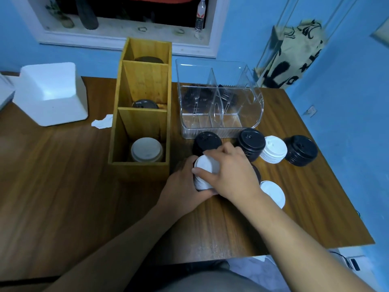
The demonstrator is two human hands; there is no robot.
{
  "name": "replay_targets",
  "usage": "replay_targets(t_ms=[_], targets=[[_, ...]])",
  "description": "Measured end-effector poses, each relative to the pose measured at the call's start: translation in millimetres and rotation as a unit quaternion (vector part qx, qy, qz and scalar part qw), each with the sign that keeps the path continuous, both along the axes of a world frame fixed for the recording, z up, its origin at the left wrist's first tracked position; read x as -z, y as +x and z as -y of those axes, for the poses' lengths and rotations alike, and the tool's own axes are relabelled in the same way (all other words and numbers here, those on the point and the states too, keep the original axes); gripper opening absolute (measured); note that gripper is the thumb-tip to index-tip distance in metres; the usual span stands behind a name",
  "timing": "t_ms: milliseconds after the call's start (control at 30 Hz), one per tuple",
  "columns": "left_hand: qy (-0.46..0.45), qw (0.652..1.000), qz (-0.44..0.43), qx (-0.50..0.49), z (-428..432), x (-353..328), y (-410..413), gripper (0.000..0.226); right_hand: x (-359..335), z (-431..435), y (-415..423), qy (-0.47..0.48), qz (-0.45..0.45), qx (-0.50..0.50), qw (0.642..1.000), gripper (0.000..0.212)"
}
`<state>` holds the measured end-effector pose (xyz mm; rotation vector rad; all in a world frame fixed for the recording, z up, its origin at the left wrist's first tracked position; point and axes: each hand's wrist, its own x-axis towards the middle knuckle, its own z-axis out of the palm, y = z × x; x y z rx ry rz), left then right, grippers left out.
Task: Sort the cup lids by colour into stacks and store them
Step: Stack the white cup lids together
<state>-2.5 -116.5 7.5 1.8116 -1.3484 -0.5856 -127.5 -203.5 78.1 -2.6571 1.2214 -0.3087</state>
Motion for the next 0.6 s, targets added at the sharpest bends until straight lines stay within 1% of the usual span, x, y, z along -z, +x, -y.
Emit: replay_targets(t_ms=[100,233,333,467,500,533,567,600], targets=[[0.004,1.0,-0.008,0.011,0.5,0.1,1.9,0.097,7.5,0.3,-0.1,-0.024,0.005,0.0,1.0,0.069],[-0.01,1.0,0.003,0.02,0.9,1.3,2.9,0.093,13.9,4.9,-0.3,-0.053,0.012,-0.015,0.998,0.069],[-0.014,1.0,0.008,0.023,2.0,1.8,3.3,0.092,16.1,5.3,-2.0,-0.057,0.017,-0.011,0.998,0.069],[-0.009,0.999,0.042,0.019,3.7,0.9,1.1,0.089,4.5,5.3,-4.5,-0.056,-0.034,-0.038,0.997,0.076],[-0.016,0.999,0.042,0.016,3.0,2.4,1.7,0.091,-0.7,6.5,-12.4,-0.022,-0.006,-0.043,0.999,0.074],[-0.02,0.999,0.038,0.016,2.1,4.2,2.5,0.092,-5.2,8.6,-25.5,0.028,0.055,-0.041,0.997,0.068],[-0.02,0.999,0.037,0.019,1.5,5.4,3.2,0.093,-8.0,11.2,-43.0,0.066,0.134,-0.035,0.988,0.056],[-0.014,0.999,0.038,0.024,0.8,6.6,3.6,0.094,-7.2,15.4,-64.5,0.078,0.201,-0.02,0.976,0.043]])
